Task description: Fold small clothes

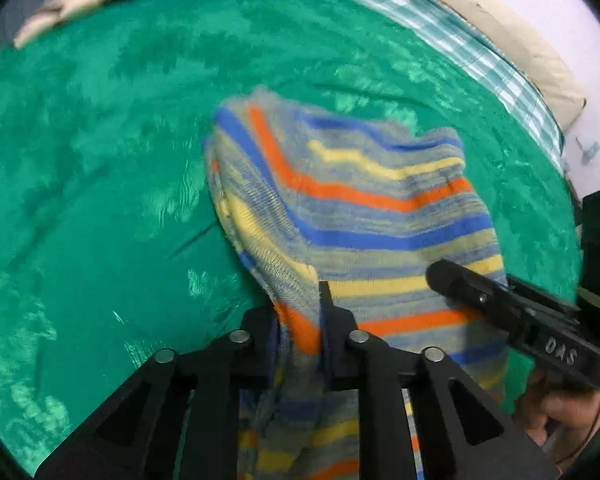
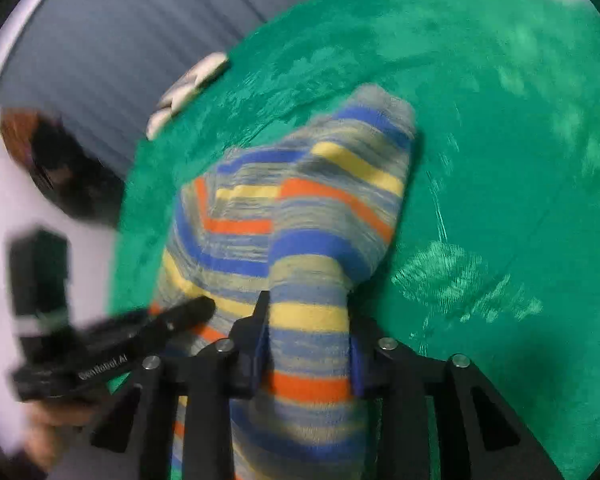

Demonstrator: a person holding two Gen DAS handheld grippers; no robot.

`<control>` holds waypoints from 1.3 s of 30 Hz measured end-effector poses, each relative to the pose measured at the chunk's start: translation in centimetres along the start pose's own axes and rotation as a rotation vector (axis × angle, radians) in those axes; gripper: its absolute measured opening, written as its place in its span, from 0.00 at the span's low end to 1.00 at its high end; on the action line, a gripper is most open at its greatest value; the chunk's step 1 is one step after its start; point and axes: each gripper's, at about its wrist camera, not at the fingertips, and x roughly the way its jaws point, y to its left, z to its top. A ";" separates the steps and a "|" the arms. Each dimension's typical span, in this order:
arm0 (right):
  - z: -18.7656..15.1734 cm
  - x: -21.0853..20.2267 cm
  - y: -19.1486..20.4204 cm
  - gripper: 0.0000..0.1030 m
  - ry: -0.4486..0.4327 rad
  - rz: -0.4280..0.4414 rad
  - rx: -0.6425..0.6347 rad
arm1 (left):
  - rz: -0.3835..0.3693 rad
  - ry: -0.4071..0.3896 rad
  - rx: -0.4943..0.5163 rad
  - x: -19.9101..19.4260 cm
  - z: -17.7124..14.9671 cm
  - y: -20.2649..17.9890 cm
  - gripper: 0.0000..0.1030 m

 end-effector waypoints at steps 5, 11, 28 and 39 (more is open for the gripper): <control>1.1 -6.5 3.5 0.25 -0.125 -0.031 -0.151 | -0.081 -0.125 0.037 -5.8 0.7 -2.5 0.13; 0.9 -10.3 1.9 0.53 -0.113 -0.105 -0.131 | 0.048 -0.092 0.058 -5.8 -2.1 -3.9 0.73; -19.0 -28.2 9.8 0.99 -0.130 -0.390 -0.262 | 0.365 -0.268 0.061 -24.1 -19.9 -10.6 0.97; -25.2 -34.0 12.5 0.99 -0.100 -0.405 -0.216 | 0.413 -0.270 0.088 -29.8 -24.6 -14.6 0.98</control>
